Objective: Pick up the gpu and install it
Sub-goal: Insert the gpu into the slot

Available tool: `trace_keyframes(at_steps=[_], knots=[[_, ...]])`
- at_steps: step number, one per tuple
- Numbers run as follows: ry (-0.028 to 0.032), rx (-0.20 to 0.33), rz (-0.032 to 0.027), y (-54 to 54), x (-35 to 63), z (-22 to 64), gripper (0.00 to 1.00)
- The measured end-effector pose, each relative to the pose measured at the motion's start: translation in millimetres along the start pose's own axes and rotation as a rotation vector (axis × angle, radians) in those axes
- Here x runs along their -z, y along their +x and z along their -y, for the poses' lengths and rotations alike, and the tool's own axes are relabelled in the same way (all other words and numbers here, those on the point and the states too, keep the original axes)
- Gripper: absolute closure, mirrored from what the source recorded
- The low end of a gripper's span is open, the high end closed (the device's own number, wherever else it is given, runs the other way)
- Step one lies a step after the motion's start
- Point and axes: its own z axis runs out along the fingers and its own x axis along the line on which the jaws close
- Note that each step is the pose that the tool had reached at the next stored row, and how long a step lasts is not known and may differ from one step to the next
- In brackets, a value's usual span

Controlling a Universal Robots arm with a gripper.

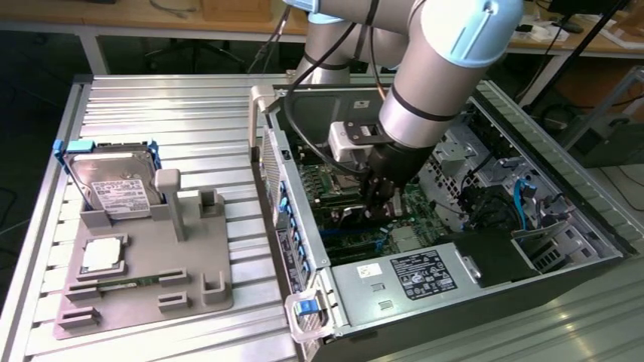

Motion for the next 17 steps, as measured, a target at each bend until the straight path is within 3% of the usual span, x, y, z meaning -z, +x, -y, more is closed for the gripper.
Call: trace_keyframes(at_steps=[17], knots=[[-0.0004, 0.000, 0.0086, -2.5, -4.8, -0.6, 0.73]])
